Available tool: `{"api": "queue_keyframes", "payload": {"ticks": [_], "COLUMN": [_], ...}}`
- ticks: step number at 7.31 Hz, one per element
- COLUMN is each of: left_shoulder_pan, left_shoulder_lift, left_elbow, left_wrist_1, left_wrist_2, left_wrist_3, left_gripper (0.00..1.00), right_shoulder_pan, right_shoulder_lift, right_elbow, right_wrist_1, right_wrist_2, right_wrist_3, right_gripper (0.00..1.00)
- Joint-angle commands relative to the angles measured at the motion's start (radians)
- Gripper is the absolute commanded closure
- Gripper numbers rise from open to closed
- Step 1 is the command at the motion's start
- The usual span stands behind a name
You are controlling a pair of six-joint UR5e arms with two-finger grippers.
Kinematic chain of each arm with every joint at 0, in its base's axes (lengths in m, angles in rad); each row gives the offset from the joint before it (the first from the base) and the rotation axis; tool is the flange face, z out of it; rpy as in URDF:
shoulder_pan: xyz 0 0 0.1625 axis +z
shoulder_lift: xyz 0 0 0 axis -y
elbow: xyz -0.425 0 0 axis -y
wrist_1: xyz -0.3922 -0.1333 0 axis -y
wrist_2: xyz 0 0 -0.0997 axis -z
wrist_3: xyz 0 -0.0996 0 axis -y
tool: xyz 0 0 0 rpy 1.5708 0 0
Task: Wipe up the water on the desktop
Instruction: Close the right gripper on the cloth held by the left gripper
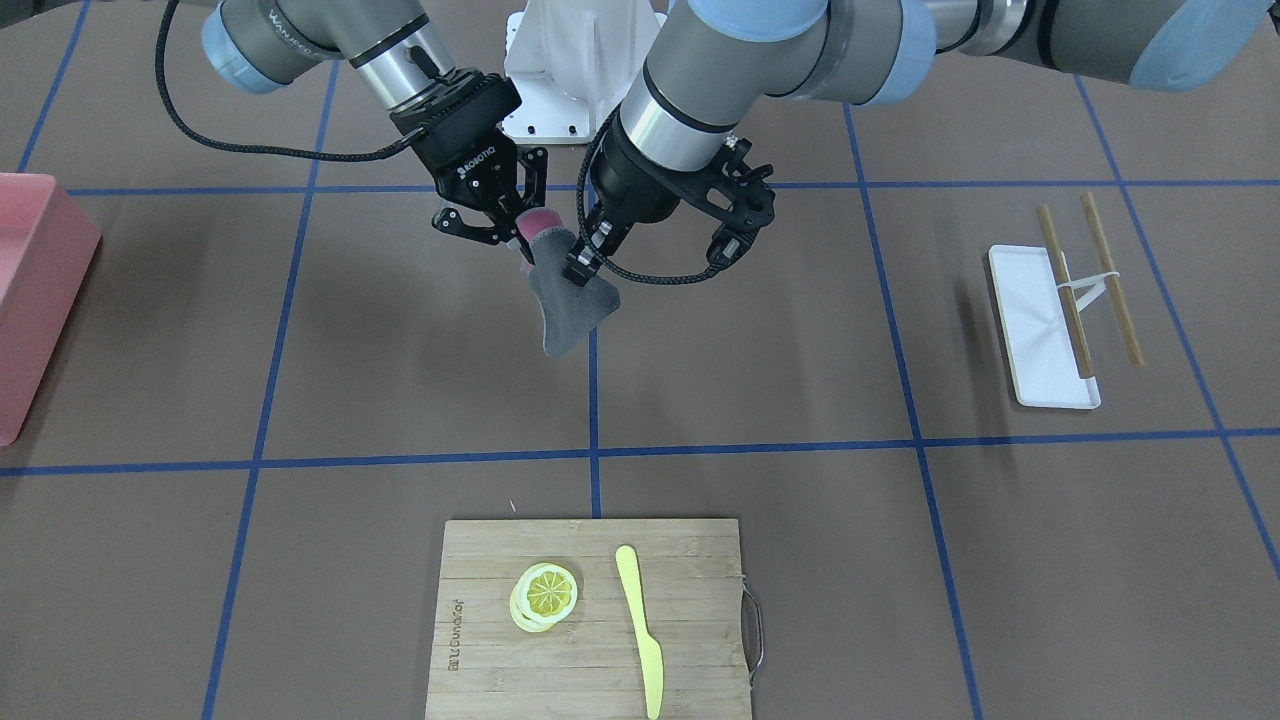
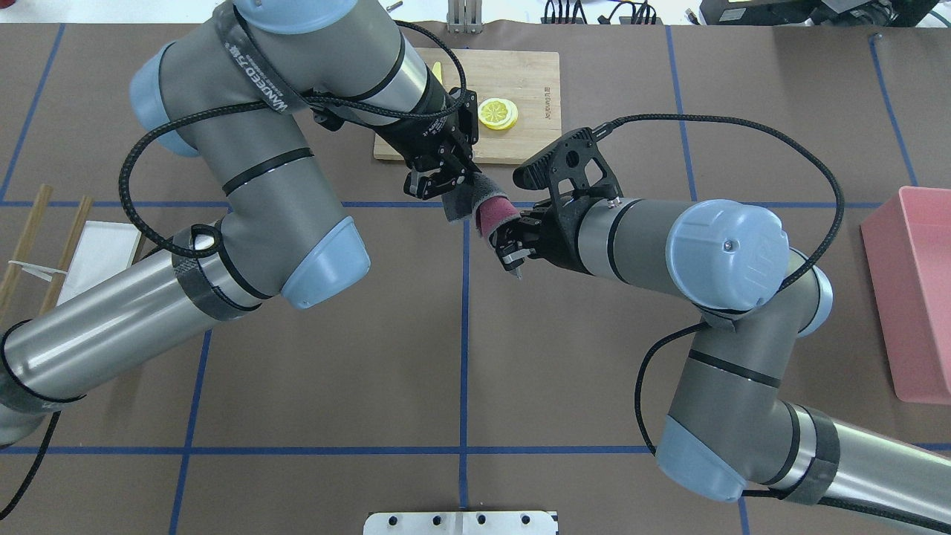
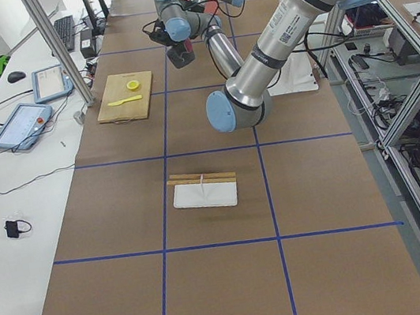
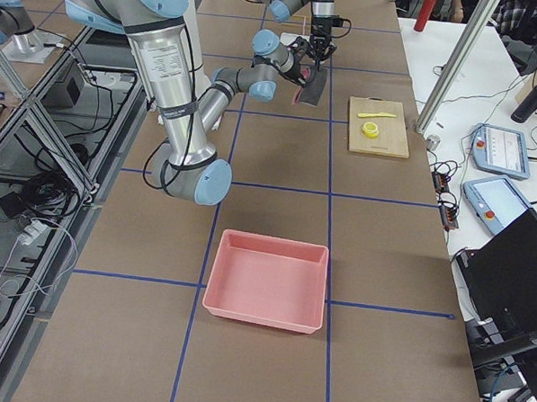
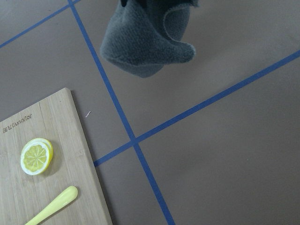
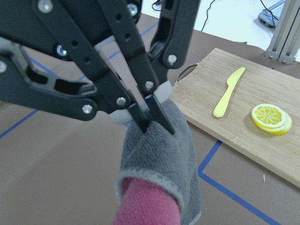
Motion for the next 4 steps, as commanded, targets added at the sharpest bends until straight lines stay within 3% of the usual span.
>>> {"api": "queue_keyframes", "payload": {"ticks": [1, 3, 4], "left_shoulder_pan": [0.0, -0.011, -0.036], "left_shoulder_lift": [0.005, 0.025, 0.045], "left_elbow": [-0.005, -0.024, -0.032], "left_wrist_1": [0.005, 0.007, 0.007], "left_wrist_2": [0.03, 0.036, 0.03], "left_wrist_3": [0.085, 0.09, 0.094], "left_gripper": [0.01, 0.01, 0.01], "right_shoulder_pan": [0.003, 0.026, 0.047], "right_shoulder_lift": [0.0, -0.008, -0.012], "right_elbow": [0.001, 0.01, 0.04], "right_wrist_1": [-0.008, -0.067, -0.177], "right_wrist_2": [0.001, 0.004, 0.007], "right_wrist_3": [0.003, 0.003, -0.008], "right_gripper": [1.0, 1.0, 1.0]}}
